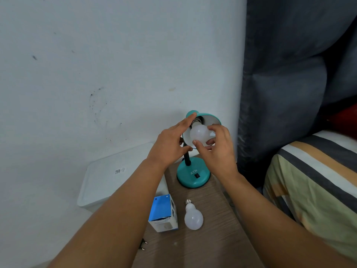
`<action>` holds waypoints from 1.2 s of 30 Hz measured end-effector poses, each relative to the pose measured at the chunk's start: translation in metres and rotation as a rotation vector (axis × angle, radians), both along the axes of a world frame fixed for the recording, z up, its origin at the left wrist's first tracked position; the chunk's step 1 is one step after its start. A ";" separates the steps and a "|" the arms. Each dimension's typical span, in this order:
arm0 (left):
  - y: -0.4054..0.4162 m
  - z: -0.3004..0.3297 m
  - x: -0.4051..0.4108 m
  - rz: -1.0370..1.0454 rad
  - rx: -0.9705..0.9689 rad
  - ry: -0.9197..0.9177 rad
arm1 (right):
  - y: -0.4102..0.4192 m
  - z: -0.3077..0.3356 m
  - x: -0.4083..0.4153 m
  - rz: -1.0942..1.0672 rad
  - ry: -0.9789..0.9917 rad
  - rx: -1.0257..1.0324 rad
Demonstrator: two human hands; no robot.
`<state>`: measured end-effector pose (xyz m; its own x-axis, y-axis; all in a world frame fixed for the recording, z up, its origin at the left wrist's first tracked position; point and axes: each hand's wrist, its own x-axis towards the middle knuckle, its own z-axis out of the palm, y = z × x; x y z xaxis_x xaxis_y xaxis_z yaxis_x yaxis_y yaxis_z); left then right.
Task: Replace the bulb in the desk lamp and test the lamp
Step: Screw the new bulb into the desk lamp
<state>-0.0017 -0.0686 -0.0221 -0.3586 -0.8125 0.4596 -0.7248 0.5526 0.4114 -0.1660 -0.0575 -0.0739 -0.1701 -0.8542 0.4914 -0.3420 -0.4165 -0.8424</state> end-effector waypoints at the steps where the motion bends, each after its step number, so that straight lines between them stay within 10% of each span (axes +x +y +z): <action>1: 0.000 -0.001 0.000 0.002 -0.005 -0.006 | 0.000 0.000 0.000 0.005 0.013 -0.012; 36: 0.005 0.002 -0.004 0.043 0.054 0.031 | -0.001 0.005 0.000 -0.018 -0.002 0.162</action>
